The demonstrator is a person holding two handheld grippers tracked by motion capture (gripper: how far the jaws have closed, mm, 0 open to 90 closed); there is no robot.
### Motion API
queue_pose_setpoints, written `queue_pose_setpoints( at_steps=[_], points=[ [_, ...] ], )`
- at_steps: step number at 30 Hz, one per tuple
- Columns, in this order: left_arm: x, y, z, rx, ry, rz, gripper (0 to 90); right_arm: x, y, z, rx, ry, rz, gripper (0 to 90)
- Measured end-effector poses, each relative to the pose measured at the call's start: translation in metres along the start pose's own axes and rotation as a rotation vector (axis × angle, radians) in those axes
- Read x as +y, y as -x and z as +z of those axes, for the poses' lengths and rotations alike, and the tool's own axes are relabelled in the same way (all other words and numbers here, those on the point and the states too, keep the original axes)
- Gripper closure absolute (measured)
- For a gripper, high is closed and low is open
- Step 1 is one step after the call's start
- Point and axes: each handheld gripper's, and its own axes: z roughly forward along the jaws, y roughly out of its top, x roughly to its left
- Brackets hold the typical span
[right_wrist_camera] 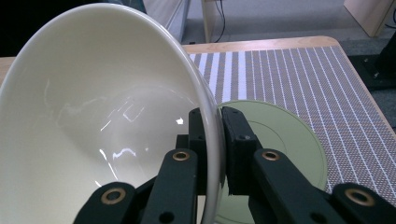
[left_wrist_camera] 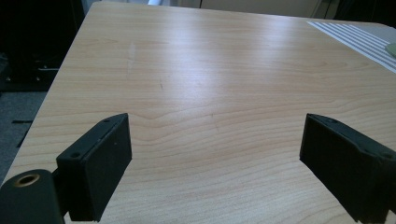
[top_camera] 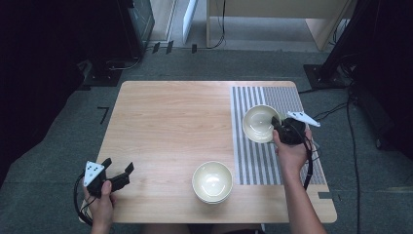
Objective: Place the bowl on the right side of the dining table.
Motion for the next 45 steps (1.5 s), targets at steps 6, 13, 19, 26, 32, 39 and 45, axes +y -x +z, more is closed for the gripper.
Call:
queue_pose_setpoints(
  at_steps=[6,13,19,26,32,39,45],
  points=[
    [-0.001,-0.001,0.001,-0.002,-0.007,-0.014,9.0,0.001,0.009,0.012,-0.019,-0.026,0.029,83.9],
    [-0.001,-0.001,0.002,-0.004,-0.009,-0.019,9.0,0.002,0.019,0.026,-0.045,-0.069,0.066,83.9],
    [-0.001,0.0,0.003,-0.002,-0.011,-0.014,9.0,0.004,0.025,0.038,-0.061,-0.101,0.1,83.9],
    [-0.001,0.001,0.003,-0.002,-0.014,-0.01,9.0,0.008,0.038,0.053,-0.11,-0.149,0.127,83.9],
    [-0.001,0.001,0.003,-0.002,-0.015,-0.007,9.0,0.008,0.05,0.064,-0.132,-0.197,0.19,83.8],
    [-0.001,0.001,0.004,-0.002,-0.016,-0.005,9.0,0.01,0.061,0.074,-0.167,-0.253,0.247,83.8],
    [-0.001,0.001,0.004,-0.002,-0.017,-0.007,9.0,0.012,0.068,0.081,-0.164,-0.297,0.29,83.8]
  ],
)
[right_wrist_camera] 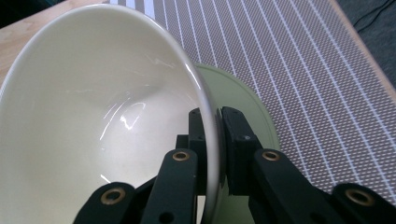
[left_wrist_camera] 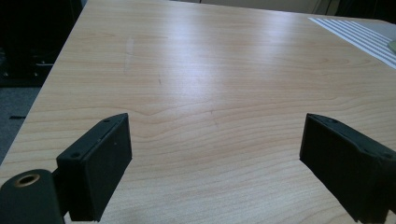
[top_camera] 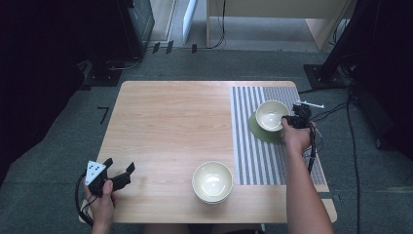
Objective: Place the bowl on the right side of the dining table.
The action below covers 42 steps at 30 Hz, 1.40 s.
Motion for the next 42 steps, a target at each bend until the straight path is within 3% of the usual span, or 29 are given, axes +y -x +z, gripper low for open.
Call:
queue_pose_setpoints(
  at_steps=[3,12,21,32,37,40,42],
  points=[
    [0.0,0.0,0.0,0.0,0.0,0.001,9.0,0.001,0.001,0.004,0.0,-0.039,0.015,83.7],
    [0.0,0.0,0.0,0.002,-0.002,0.001,9.0,0.009,0.009,0.012,0.025,-0.127,0.134,82.2],
    [0.0,0.0,0.0,0.003,-0.004,0.0,9.1,0.011,0.016,0.013,0.043,-0.138,0.182,81.2],
    [0.0,0.0,0.0,0.003,-0.003,0.0,9.0,0.009,0.018,0.006,0.089,-0.089,0.147,71.5],
    [0.0,0.0,0.001,0.003,-0.003,-0.001,9.0,0.004,0.019,0.005,0.133,-0.07,0.133,59.0],
    [0.0,0.0,0.001,0.003,-0.003,-0.001,9.1,0.001,0.019,0.006,0.165,-0.066,0.109,50.5],
    [0.0,0.0,0.001,0.003,-0.004,0.0,9.0,0.0,0.018,0.005,0.162,-0.055,0.08,46.5]
  ],
)
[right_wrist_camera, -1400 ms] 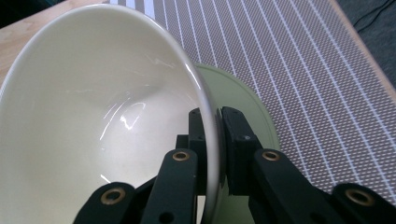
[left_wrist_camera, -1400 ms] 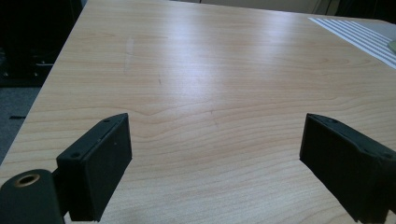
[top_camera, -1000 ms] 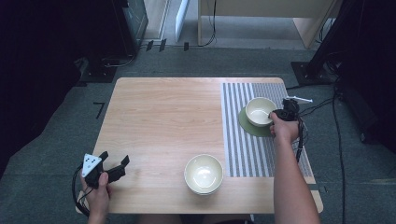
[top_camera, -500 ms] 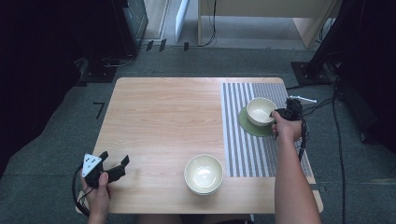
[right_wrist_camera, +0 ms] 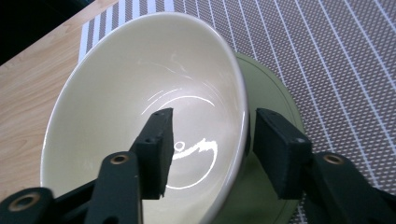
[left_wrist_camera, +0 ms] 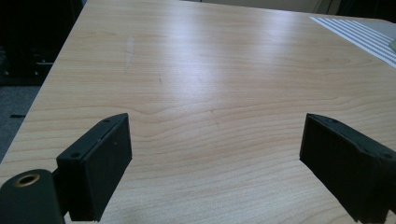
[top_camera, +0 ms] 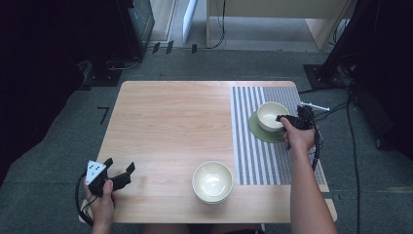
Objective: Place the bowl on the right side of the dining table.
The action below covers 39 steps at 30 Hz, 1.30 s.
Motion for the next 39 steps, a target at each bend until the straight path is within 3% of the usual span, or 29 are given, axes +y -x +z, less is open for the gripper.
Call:
queue_pose_setpoints(
  at_steps=[5,9,18,25,30,39],
  points=[
    [0.0,0.0,0.0,0.001,0.0,0.0,9.0,-0.002,-0.002,-0.004,0.016,0.037,-0.027,37.6],
    [0.0,0.0,0.0,0.001,-0.001,0.001,9.1,-0.002,-0.004,-0.007,-0.012,0.05,-0.054,31.2],
    [0.0,0.0,0.0,0.001,-0.001,0.0,9.0,-0.005,-0.006,-0.014,-0.049,0.048,-0.093,29.3],
    [0.0,0.0,0.0,0.002,-0.001,0.001,9.1,-0.014,-0.007,-0.019,-0.049,0.052,-0.135,27.4],
    [0.0,0.001,0.0,0.002,-0.001,0.002,9.1,-0.02,-0.009,-0.024,-0.04,0.089,-0.165,24.2],
    [0.0,0.0,0.0,0.003,0.0,0.0,9.1,-0.033,-0.012,-0.036,-0.04,0.178,-0.215,9.8]
  ],
)
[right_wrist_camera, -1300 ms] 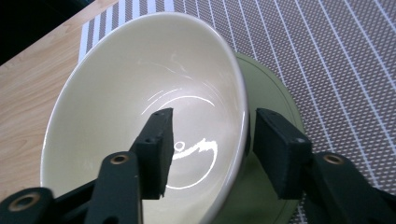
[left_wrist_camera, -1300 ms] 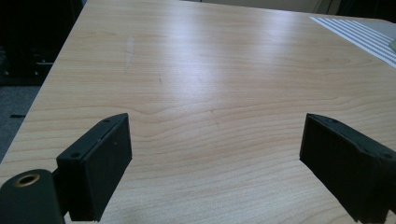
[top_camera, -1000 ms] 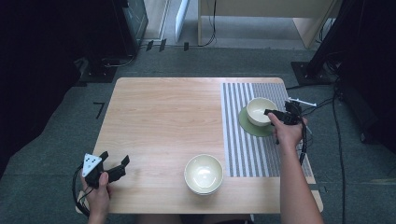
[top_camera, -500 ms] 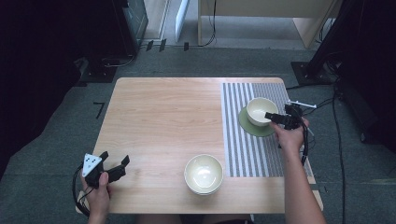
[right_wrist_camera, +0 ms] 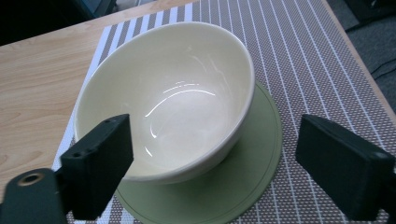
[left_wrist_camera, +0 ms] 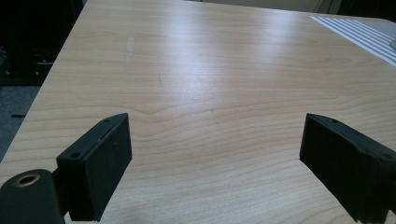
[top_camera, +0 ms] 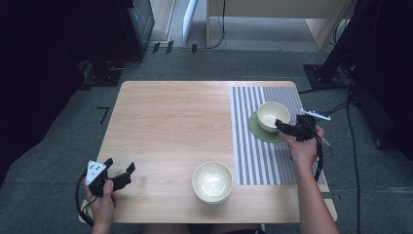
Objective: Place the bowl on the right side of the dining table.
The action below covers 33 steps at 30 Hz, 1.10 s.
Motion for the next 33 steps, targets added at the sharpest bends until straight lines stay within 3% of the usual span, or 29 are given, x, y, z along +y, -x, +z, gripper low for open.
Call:
queue_pose_setpoints(
  at_steps=[9,20,33],
  points=[
    [0.0,0.0,0.0,0.002,0.001,0.001,9.1,-0.01,-0.002,-0.014,0.006,0.054,-0.039,0.0],
    [0.0,0.001,0.0,0.009,0.002,0.001,9.1,-0.026,-0.009,-0.031,-0.006,0.098,-0.096,0.0],
    [-0.001,0.001,0.0,0.01,0.004,0.0,9.1,-0.053,-0.011,-0.055,-0.006,0.127,-0.105,0.0]
  ],
)
